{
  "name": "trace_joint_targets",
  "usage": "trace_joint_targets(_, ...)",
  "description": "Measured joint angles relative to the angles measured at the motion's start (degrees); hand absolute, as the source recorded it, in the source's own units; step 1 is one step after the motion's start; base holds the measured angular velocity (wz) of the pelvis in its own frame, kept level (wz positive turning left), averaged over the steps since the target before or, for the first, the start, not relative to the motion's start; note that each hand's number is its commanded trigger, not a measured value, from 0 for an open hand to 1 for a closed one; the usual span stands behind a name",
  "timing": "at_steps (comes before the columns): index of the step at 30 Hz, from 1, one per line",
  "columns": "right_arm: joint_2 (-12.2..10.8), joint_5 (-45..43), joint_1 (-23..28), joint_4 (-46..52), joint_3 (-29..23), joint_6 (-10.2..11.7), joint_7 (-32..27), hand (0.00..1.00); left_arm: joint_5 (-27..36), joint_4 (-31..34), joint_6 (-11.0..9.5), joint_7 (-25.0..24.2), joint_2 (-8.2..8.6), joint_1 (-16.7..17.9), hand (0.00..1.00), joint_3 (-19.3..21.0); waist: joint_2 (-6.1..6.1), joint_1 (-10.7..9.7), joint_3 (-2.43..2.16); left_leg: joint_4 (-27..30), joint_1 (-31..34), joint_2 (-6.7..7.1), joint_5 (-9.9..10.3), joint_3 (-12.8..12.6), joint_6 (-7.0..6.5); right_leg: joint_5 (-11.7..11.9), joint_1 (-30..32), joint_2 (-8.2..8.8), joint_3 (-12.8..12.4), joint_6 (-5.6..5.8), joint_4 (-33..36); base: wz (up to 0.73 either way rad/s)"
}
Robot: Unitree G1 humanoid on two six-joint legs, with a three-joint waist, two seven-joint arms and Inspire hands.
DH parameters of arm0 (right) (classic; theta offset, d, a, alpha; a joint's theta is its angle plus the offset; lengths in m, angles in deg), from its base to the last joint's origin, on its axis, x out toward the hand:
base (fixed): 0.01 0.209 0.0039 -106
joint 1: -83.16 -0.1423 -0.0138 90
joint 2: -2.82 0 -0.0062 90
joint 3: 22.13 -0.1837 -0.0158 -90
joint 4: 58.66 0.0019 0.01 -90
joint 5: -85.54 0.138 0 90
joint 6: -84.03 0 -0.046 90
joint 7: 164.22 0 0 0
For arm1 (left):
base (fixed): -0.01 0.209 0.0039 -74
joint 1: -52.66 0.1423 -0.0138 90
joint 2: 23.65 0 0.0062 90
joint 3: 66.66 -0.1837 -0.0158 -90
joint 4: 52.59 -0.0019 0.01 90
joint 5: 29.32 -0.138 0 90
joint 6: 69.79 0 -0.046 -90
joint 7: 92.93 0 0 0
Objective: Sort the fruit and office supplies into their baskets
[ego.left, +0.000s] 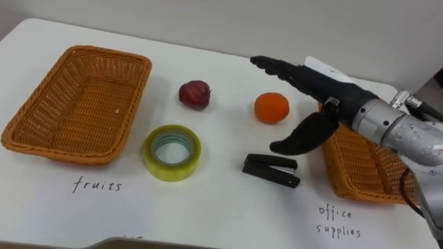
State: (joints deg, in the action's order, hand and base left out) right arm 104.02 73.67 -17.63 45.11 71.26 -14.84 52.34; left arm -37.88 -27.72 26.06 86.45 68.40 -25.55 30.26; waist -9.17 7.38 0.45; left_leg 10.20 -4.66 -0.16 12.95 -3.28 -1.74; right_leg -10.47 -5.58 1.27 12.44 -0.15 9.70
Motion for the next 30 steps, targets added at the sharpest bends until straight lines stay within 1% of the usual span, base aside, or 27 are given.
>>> trace_joint_targets(2, -0.02, -2.33, 0.89, -0.03, 0.17, -0.06, 1.06, 0.00, 0.00, 0.01, 0.09, -0.04, 0.04, -0.60, 0.00, -0.01, -0.07, 0.75, 0.03, 0.03, 0.00, 0.00, 0.00, 0.08, 0.00, 0.00, 0.00, -0.07, -0.52, 0.00, -0.02, 0.00)
trace_joint_targets(3, -0.02, -3.51, 1.04, -0.16, 0.56, -0.65, 2.03, 0.00, -0.01, 0.00, 0.09, -0.04, 0.11, -0.92, 0.00, 0.00, -0.06, 0.92, 0.06, 0.08, 0.01, 0.01, 0.00, 0.13, 0.00, 0.00, 0.00, -0.11, -1.21, 0.00, -0.03, 0.03)
trace_joint_targets(6, -0.02, -5.06, 1.05, -0.21, 1.46, -1.35, 3.57, 0.00, 0.00, 0.35, 0.10, 0.05, 0.11, -0.99, 0.00, 0.01, -0.06, 1.25, 0.13, 0.12, 0.10, -0.02, 0.00, 0.22, 0.00, 0.00, 0.08, -0.15, -1.32, 0.00, -0.03, 0.00)
trace_joint_targets(10, -0.02, -6.27, 1.09, -0.30, 2.32, -3.19, 6.04, 0.00, -0.01, 1.03, 0.51, 0.50, 0.18, -0.98, 0.00, 0.01, -0.05, 1.41, 0.14, 0.12, 0.12, -0.02, 0.00, 0.27, 0.00, 0.00, 0.11, -0.14, -1.33, 0.00, -0.01, 0.00)
trace_joint_targets(12, -0.03, -6.34, 1.15, -0.86, 2.31, -3.67, 6.52, 0.00, -0.01, 1.09, 0.72, 1.24, 0.20, -0.97, 0.00, -0.16, -0.04, 1.60, 0.14, 0.12, 0.13, -0.01, 0.00, 0.28, 0.00, 0.00, 0.08, -0.12, -1.27, 0.00, 0.02, 0.00)
trace_joint_targets(15, -0.25, -6.28, 2.13, -1.93, 2.23, -3.86, 6.69, 0.00, -0.02, 1.09, 1.20, 1.74, 0.25, -1.00, 0.00, -0.21, -0.05, 1.80, 0.13, 0.08, 0.16, 0.03, 0.00, 0.32, 0.00, 0.00, 0.09, -0.09, -1.27, 0.00, 0.04, 0.00)
trace_joint_targets(18, -0.57, -6.28, 3.19, -1.93, 2.23, -3.86, 7.14, 0.00, -0.02, 1.09, 1.26, 1.79, 0.34, -0.97, 0.00, -0.30, -0.05, 2.07, 0.12, 0.09, 0.16, 0.02, -0.02, 0.32, 0.02, 0.00, 0.10, -0.09, -1.28, 0.00, 0.05, 0.00)
trace_joint_targets(25, -1.57, -6.46, 3.29, -1.93, 2.24, -3.86, 7.33, 0.00, -0.01, 1.09, 1.30, 2.57, 0.52, -1.01, 0.00, -0.30, -0.08, 2.48, 0.09, 0.19, 0.16, 0.03, -0.05, 0.32, 0.05, 0.00, 0.09, -0.08, -1.28, 0.00, 0.04, 0.00)
trace_joint_targets(30, -1.59, -6.49, 3.29, -2.23, 2.26, -3.88, 7.32, 0.00, 0.06, 1.19, 1.30, 2.82, 0.52, -1.18, 0.00, -0.41, -0.17, 2.53, 0.02, 0.24, 0.22, 0.02, -0.05, 0.32, 0.05, 0.00, 0.13, -0.08, -1.27, -0.01, 0.04, 0.00)
